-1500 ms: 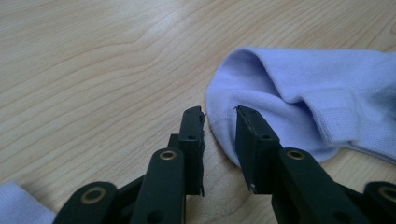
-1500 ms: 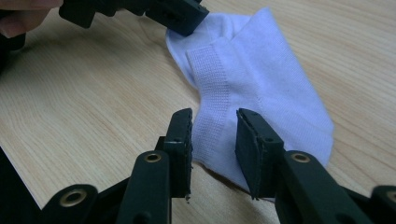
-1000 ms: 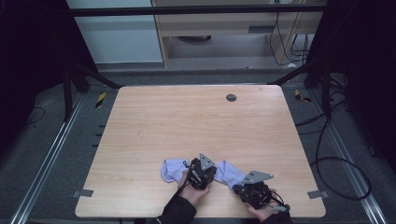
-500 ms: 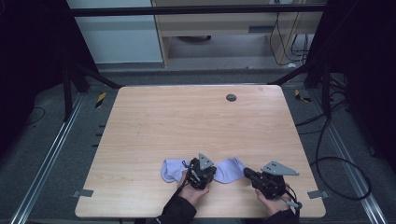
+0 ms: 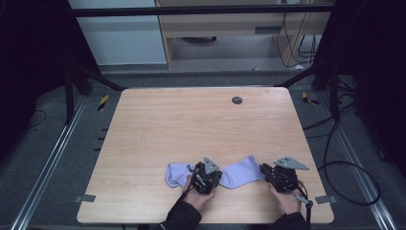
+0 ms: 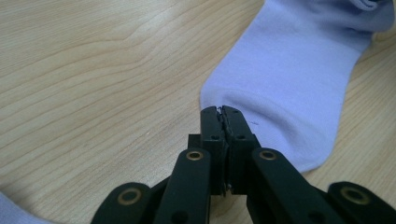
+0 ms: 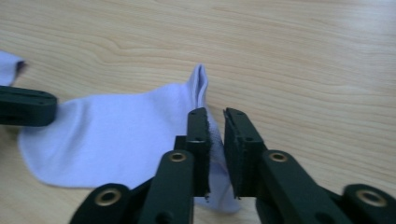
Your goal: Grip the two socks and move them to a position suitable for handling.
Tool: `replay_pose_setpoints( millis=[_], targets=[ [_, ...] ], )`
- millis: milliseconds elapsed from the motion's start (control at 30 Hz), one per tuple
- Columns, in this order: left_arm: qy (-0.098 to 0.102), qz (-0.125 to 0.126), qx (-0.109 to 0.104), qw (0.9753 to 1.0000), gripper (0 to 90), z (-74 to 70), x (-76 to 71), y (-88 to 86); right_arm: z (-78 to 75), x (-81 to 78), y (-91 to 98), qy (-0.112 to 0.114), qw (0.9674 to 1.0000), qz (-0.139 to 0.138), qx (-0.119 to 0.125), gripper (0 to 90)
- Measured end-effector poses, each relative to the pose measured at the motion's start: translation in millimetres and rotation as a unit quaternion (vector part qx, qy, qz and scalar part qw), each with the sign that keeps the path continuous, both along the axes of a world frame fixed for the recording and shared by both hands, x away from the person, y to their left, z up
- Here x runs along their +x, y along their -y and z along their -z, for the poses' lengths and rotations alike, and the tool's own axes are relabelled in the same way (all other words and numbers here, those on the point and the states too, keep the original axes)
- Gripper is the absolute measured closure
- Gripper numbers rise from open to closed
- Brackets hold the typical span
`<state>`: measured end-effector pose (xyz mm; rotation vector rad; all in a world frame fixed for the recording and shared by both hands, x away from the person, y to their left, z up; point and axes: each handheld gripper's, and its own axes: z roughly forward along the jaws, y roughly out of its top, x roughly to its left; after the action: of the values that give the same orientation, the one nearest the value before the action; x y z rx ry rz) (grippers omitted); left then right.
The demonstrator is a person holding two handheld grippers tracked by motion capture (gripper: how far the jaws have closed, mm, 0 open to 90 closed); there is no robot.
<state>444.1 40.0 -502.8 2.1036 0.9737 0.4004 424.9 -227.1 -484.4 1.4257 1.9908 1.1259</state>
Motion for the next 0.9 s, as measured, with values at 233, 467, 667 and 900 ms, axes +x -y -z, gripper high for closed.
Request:
replay_pose_setpoints(
  millis=[233,467,667,900],
  targets=[
    [0.006,-0.006,-0.024,0.9997,74.3,-8.1,-2.1,-5.8,-1.7,0.3,14.7,0.023,0.9992,0.026,-0.019,61.8],
    [-0.005,-0.015,-0.027,0.9995,66.6,-10.1,-4.0,-8.9,7.8,11.5,21.4,-0.006,0.9992,0.009,-0.040,61.2],
    [-0.015,-0.016,-0.020,0.9996,70.3,-3.7,-4.0,-6.1,14.0,25.3,22.2,-0.019,0.9994,-0.001,-0.030,63.9],
    [-0.026,-0.015,-0.023,0.9993,81.1,0.0,-1.2,-4.7,19.8,33.1,14.3,-0.032,0.9976,-0.031,-0.054,74.5]
  ],
)
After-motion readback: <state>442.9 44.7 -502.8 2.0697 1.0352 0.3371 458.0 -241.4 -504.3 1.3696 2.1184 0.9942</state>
